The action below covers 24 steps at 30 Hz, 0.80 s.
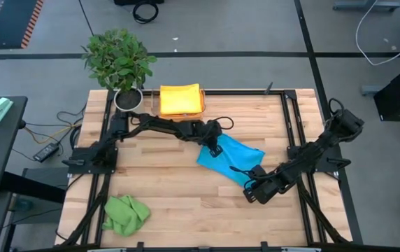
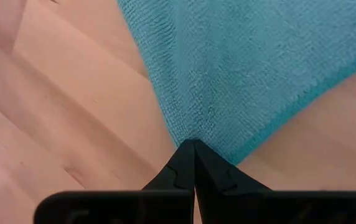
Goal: Fold microfiber towels
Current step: Fold the blue microfiber cloth
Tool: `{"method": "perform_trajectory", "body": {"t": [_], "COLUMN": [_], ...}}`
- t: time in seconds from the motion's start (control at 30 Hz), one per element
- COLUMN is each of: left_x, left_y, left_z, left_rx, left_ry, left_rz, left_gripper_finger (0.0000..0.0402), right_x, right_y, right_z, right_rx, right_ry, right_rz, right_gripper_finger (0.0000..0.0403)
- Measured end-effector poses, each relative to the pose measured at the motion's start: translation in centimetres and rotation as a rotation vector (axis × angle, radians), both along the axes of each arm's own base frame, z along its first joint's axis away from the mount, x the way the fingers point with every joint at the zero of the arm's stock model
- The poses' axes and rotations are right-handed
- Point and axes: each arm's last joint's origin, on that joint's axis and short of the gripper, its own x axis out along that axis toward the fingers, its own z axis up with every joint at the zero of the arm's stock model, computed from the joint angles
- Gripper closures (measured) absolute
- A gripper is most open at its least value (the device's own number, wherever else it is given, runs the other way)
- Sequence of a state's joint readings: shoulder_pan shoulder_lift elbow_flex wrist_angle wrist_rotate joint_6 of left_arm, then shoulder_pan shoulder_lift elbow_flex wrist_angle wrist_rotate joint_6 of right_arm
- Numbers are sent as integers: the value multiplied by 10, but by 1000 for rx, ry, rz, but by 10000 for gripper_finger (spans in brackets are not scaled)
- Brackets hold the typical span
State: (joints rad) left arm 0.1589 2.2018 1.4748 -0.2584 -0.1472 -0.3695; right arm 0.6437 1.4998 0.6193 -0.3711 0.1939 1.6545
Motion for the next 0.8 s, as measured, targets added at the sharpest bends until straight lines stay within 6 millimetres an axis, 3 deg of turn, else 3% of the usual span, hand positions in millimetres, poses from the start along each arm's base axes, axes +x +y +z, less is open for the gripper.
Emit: {"method": "perform_trajectory", "body": {"t": [0.17, 0.3, 0.37, 0.47, 0.63, 0.8], "left_x": [14, 21, 19, 13, -5, -19], "left_y": [-8, -21, -34, -62, -107, -106], "left_z": [20, 62, 67, 58, 23, 3], "left_rx": [-40, -42, -57, -79, -121, -169], "left_ry": [-42, -80, -32, 28, 92, 95], "left_rz": [-149, -228, -254, -316, -379, -317], "left_gripper_finger": [395, 394, 388, 388, 395, 385], "right_x": [-2, -13, -22, -37, -39, -37], "right_y": [-9, -27, -37, -55, -79, -91], "right_z": [17, 39, 47, 43, 11, -4], "right_rx": [-14, -87, -132, -189, -147, -110], "right_ry": [-50, -80, -61, -13, -79, -76], "right_rz": [-9, -48, -67, -103, -141, -143], "right_gripper_finger": [397, 397, 397, 397, 397, 397]}}
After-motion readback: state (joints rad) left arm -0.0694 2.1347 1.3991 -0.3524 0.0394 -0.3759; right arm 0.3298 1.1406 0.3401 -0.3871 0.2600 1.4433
